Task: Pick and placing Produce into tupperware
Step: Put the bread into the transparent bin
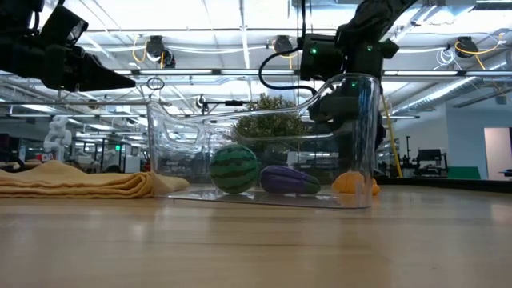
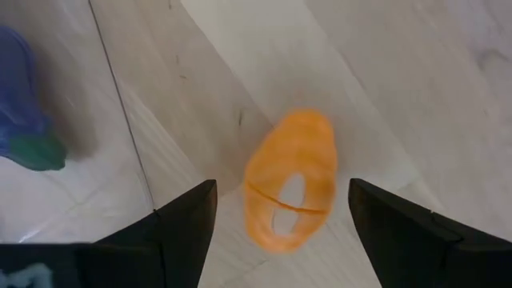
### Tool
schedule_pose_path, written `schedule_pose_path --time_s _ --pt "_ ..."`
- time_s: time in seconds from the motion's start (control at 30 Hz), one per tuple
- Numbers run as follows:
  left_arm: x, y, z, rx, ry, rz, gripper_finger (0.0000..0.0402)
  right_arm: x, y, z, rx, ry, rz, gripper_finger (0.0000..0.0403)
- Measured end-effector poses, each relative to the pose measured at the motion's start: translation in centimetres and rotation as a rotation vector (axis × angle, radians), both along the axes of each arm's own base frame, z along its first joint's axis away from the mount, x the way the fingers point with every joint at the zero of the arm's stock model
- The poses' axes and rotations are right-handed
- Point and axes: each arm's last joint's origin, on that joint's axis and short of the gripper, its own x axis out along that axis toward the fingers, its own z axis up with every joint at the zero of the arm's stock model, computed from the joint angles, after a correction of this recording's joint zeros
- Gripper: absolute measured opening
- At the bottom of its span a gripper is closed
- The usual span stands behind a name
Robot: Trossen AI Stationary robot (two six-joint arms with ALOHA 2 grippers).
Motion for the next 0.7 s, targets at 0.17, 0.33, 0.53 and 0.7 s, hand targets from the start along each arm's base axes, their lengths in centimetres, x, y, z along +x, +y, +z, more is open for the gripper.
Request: schedule_pose_path --time_s 0.17,0.33,0.53,0.7 --pt "0.0 0.0 0.0 -0.001 0.000 0.000 0.0003 -0.4 -0.1 -0.6 0.015 0.006 -0.018 0.0275" --pt "0.0 0.0 0.0 0.000 0.000 0.000 0.0003 -0.7 0.0 -1.2 0.028 -0.001 -0.037 0.0275" --pt "0.0 0.0 0.0 0.001 0.001 0.000 0.0003 -0.8 -0.2 -1.3 0.038 -0.001 -0.036 0.0275" --pt "0.0 0.0 0.0 0.001 0.000 0.000 0.0003 -0.8 -0.3 -1.3 0.039 0.000 -0.041 0.0275"
